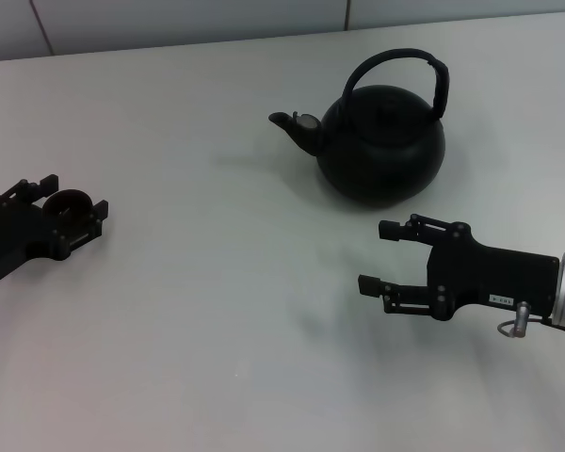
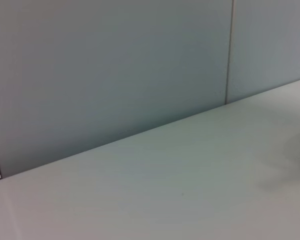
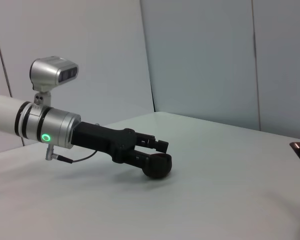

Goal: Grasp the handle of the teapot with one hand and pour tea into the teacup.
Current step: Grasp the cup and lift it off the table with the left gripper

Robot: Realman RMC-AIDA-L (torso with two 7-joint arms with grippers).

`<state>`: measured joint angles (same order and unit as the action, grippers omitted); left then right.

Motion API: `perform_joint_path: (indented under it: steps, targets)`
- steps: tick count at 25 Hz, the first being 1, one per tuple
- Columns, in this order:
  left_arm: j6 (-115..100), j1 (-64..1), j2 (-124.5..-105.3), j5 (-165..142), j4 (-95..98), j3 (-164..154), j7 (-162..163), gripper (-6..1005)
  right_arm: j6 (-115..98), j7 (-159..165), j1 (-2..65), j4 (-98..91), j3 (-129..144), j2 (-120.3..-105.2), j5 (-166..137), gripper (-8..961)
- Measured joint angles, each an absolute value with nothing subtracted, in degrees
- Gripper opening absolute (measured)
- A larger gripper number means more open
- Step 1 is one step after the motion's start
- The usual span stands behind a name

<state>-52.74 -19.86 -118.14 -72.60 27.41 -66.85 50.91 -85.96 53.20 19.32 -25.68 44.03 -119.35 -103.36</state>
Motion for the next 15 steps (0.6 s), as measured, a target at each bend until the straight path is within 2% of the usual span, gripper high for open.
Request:
perform_joint_path:
  steps: [15]
  targets:
    - [-53.2,-19.4,-117.97,-72.6,27.9,-67.0,52.0,776,-85.6,53.2,19.2,-25.5,44.0,-119.35,-103.5,831]
